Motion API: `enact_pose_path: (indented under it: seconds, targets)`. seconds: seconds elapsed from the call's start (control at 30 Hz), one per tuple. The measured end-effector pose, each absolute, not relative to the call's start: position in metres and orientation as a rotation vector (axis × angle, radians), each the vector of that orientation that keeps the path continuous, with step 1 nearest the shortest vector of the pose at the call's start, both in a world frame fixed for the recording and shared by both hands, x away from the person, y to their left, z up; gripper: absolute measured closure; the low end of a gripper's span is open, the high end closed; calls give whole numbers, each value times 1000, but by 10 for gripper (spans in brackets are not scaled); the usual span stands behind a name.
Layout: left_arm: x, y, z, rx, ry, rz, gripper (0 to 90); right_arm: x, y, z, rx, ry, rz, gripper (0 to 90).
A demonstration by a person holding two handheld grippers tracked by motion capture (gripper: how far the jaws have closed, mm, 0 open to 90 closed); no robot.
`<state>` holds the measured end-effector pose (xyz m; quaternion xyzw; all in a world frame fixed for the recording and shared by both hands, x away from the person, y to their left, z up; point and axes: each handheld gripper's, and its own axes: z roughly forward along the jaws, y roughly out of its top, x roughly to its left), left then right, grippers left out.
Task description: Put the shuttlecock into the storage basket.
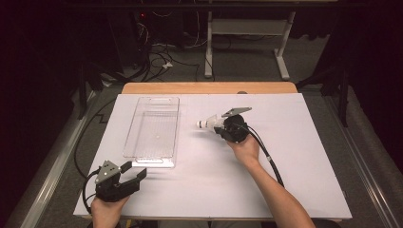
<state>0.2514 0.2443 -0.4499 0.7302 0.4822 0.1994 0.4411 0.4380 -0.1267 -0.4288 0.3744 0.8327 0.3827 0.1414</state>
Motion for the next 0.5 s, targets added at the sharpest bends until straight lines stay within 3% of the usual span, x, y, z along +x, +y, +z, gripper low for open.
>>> enact_pose_path:
  seconds: [0.5]
  targets:
    - [250,249,-448,1805,1208,518,361,433,-119,-420,1048,2422,1154,886]
